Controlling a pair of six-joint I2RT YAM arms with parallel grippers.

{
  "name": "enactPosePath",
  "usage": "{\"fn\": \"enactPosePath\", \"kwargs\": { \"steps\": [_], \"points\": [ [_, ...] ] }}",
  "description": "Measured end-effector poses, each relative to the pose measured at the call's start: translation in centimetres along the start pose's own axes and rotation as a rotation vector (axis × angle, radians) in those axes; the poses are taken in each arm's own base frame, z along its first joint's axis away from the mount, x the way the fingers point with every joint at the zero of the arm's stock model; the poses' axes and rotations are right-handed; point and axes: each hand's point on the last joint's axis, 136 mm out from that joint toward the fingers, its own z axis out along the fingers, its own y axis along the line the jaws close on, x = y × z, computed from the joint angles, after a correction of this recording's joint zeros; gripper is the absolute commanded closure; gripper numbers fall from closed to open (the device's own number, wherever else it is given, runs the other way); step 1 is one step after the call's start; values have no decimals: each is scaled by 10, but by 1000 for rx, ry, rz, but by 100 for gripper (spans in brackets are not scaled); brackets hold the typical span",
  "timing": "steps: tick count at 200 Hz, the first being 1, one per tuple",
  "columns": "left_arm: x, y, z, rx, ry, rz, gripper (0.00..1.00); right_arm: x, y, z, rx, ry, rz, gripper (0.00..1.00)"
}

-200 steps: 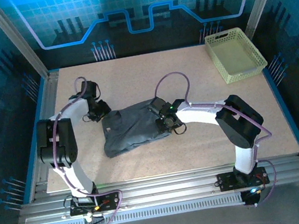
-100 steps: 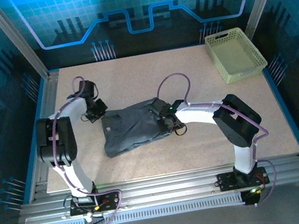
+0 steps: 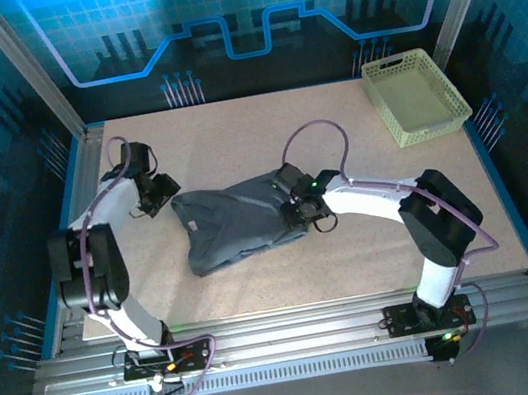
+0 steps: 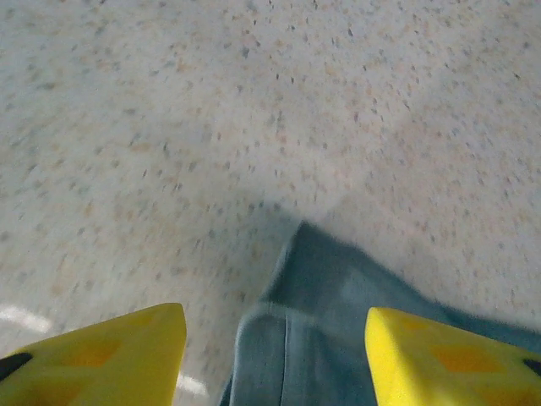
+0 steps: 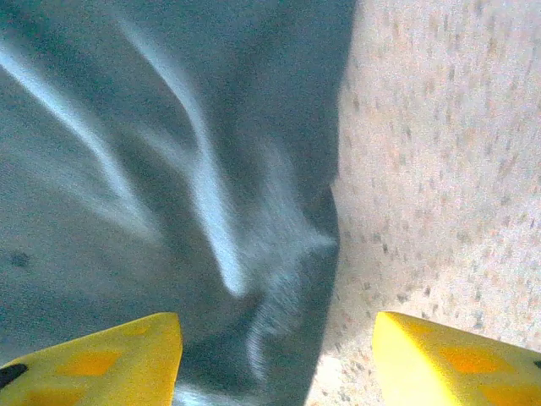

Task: Fold the inside-out t-shirt

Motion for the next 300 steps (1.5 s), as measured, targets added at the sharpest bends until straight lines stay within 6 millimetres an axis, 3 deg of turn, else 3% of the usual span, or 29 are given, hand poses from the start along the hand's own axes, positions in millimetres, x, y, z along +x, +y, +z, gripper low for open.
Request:
{"fn": "enactPosePath", "kwargs": {
  "steps": [25, 50, 65, 79, 107, 124, 157, 173, 198, 219, 247, 279, 300],
  "points": [
    [36, -17, -41, 50, -48, 89, 42, -47, 8, -16, -75, -72, 13, 43],
    [106, -43, -65, 161, -23, 205, 47, -92, 19, -11, -153, -104, 32, 46],
    [141, -35, -58, 170, 24, 225, 48, -113, 30, 7, -184, -96, 38, 49],
    [166, -16, -40, 140, 73, 202, 50, -123, 40, 29, -209, -74, 38, 50],
    [190, 31, -10, 34, 134, 113, 57, -117, 49, 73, -228, 10, 62, 55],
    [186, 42, -2, 23, 135, 41, 59, -110, 41, 95, -217, 59, 100, 57],
    [162, 45, 3, 54, 100, -72, 60, -115, 10, 98, -202, 59, 232, 59],
    [155, 44, 6, 68, 93, -91, 60, -111, -8, 92, -208, 51, 299, 59],
    [142, 30, 14, 66, 116, -68, 60, -82, -29, 79, -189, 59, 374, 60],
    [124, 4, 27, 61, 141, -22, 60, -48, -40, 64, -156, 65, 410, 59],
    [89, -46, 49, 69, 143, 63, 59, 9, -49, 41, -93, 74, 445, 59],
    [67, -127, 70, 129, 134, 216, 52, 63, -24, 17, -92, 91, 404, 53],
    [70, -161, 64, 163, 125, 305, 45, 69, -13, 1, -104, 80, 366, 48]
  ]
}}
